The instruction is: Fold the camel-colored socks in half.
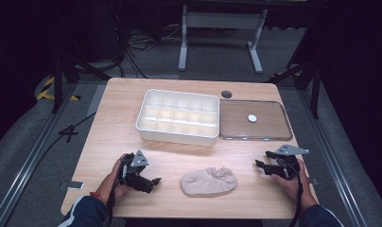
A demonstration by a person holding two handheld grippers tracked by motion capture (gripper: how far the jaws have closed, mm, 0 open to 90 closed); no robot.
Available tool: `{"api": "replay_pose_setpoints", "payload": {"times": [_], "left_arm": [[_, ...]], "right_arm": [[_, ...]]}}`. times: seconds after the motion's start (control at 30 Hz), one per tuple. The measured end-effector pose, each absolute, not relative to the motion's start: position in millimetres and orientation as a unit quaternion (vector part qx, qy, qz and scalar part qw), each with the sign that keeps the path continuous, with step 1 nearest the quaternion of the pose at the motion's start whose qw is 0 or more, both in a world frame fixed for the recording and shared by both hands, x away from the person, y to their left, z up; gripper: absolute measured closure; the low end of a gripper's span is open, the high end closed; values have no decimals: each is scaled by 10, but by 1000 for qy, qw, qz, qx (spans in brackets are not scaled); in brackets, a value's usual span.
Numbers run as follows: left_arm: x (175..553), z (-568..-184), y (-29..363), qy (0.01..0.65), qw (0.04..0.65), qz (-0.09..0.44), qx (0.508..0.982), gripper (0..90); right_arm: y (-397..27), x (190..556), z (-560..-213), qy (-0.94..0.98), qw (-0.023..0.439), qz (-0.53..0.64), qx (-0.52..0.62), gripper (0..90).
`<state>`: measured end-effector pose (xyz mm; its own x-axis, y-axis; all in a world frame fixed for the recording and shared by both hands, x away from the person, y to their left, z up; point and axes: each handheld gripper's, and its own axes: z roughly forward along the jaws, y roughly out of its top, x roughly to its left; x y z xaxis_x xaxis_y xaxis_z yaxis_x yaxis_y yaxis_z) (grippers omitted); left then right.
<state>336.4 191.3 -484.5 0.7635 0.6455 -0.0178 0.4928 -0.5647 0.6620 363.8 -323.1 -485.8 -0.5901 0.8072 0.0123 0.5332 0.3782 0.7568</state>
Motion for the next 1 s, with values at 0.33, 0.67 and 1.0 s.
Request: {"api": "replay_pose_setpoints", "payload": {"times": [0.33,0.67,1.0], "left_arm": [[3367,-4843,1940,316,335,112,881,2],[3355,-4842,1954,314,335,114,881,3],[3336,-4840,1958,312,335,112,882,3]], "right_arm": [[-3223,3649,-4862,810,186,365,420,261],[-3185,3571,-4851,808,197,374,410,519],[-3074,3474,-4710,807,184,415,378,731]]}}
